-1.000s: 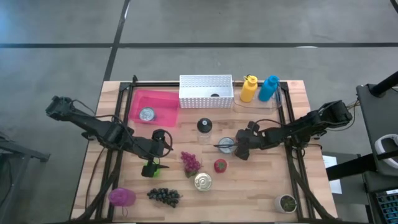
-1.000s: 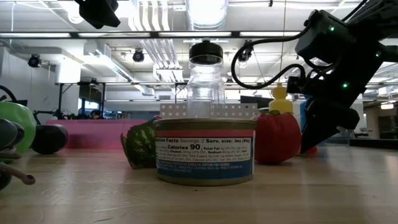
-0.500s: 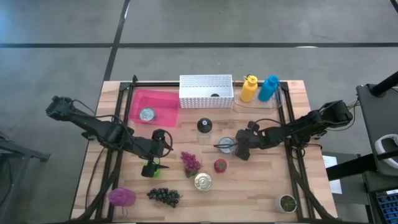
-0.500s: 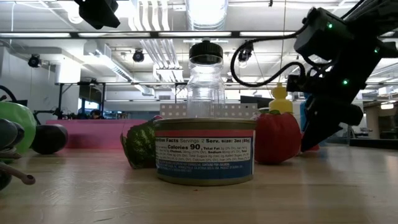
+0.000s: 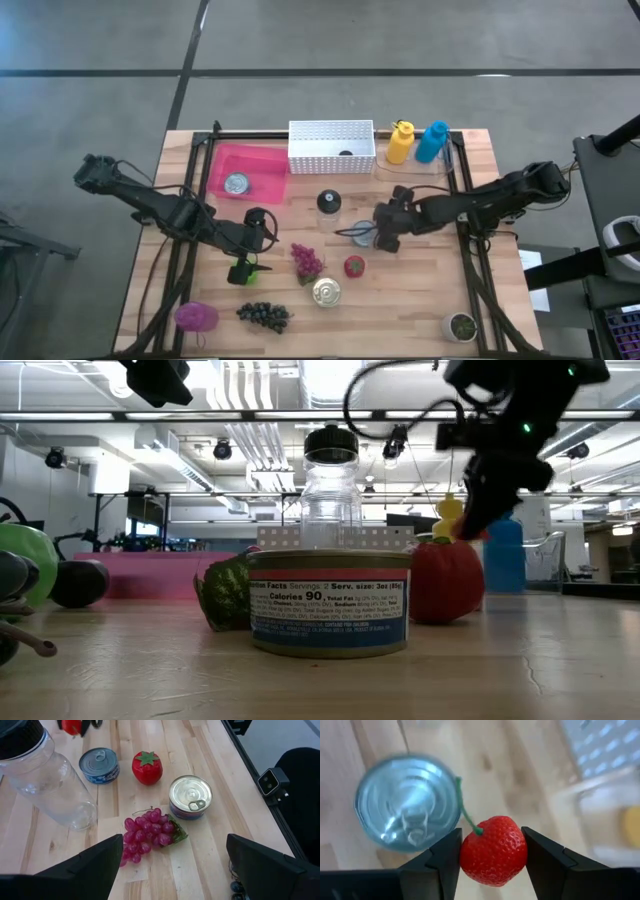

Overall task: Pick & Place Food Item
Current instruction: Put the red strawberry into the white bin

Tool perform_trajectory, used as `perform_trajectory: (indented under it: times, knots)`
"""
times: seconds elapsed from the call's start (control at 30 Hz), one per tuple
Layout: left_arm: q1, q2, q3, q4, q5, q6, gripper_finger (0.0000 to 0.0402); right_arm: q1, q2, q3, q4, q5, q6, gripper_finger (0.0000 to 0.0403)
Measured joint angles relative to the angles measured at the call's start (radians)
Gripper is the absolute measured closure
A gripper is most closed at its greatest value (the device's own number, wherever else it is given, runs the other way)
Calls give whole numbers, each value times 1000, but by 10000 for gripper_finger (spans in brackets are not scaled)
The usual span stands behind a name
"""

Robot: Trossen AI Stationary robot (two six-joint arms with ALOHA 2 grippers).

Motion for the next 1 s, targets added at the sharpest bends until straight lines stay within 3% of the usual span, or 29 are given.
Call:
perform_trajectory:
  times: [0.27, 0.57, 1.0]
  knots:
    - [0, 0, 0, -1, 0, 3, 36, -50, 0, 201, -67, 85, -77, 220]
    - [0, 0, 0, -5, 0, 3, 45, -195, 1, 380, -71, 89, -119, 220]
    - [0, 0, 0, -5, 0, 3, 39, -433, 86, 489, -51, 85, 2, 220]
